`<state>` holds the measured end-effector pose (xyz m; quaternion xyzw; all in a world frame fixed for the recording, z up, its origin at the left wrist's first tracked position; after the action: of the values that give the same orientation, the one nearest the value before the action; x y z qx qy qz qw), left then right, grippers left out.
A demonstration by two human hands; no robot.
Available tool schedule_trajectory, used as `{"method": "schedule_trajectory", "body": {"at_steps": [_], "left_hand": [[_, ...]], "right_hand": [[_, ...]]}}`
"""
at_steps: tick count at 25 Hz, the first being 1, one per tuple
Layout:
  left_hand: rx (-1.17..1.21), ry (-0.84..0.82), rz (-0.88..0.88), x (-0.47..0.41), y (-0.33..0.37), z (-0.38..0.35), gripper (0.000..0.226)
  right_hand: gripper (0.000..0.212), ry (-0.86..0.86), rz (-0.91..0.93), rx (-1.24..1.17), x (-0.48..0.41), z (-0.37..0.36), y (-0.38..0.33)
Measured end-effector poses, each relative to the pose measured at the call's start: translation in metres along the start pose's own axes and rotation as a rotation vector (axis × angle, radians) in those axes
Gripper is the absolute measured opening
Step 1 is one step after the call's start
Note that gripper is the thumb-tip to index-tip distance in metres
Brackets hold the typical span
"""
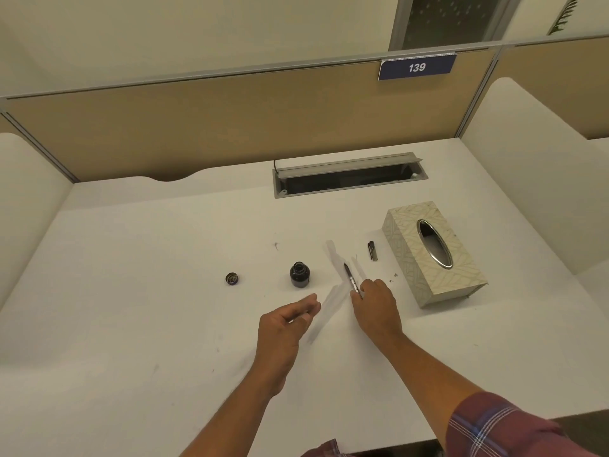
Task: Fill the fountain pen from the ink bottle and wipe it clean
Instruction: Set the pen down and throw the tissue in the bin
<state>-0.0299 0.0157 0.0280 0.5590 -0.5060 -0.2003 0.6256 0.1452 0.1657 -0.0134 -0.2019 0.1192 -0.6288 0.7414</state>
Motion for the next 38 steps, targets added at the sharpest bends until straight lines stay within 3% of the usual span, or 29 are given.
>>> {"method": "schedule_trajectory", "body": {"at_steps": [7, 10, 13, 15, 18, 21, 25, 29, 34, 38], "left_hand": [[-0.141, -0.045, -0.076, -0.001, 0.008, -0.003, 0.053], [-0.105, -0.095, -0.082, -0.003, 0.009, -0.006, 0.064], [-0.17, -0.196, -0.163, -0.003, 0.014, -0.01, 0.077], [-0.281, -0.263, -0.265, -0.001, 0.02, -0.015, 0.087], [-0.338, -0.393, -0.349, 0.003, 0.025, -0.026, 0.09], [-0.395, -0.493, -0.38, 0.007, 0.017, -0.028, 0.089], [-0.407, -0.541, -0.289, 0.01, -0.006, -0.026, 0.069], [-0.572, -0.474, -0.415, 0.019, -0.018, -0.039, 0.041], [-0.642, -0.463, -0.533, 0.033, -0.027, -0.067, 0.024], [-0.727, -0.518, -0.58, 0.052, -0.028, -0.11, 0.016]], "right_hand": [[0.021, 0.087, -0.03, -0.214, 0.01, 0.022, 0.002], [0.008, 0.128, 0.025, -0.406, 0.025, 0.041, -0.021], [0.008, 0.113, 0.123, -0.504, 0.047, 0.058, -0.048], [0.015, 0.028, 0.174, -0.482, 0.059, 0.063, -0.063], [0.031, -0.171, 0.199, -0.198, 0.068, 0.059, -0.075], [0.032, -0.287, 0.17, -0.089, 0.079, 0.055, -0.071], [0.006, -0.206, -0.017, -0.286, 0.104, 0.059, -0.049], [0.015, -0.108, -0.212, -0.35, 0.131, 0.058, -0.015], [0.02, -0.141, -0.255, -0.347, 0.15, 0.064, 0.017], [0.012, -0.053, -0.269, -0.525, 0.166, 0.086, 0.057]]}}
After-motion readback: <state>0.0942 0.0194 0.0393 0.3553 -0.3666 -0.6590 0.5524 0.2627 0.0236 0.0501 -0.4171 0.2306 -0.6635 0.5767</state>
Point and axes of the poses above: each hand's wrist, its own x-axis away from the middle knuckle, its own z-axis out of the back of the hand, y = z × x, the point moved 6 cm from there along -x, towards the middle knuckle, and after that the axes turned 4 degrees about x, right-handed, at the moved point
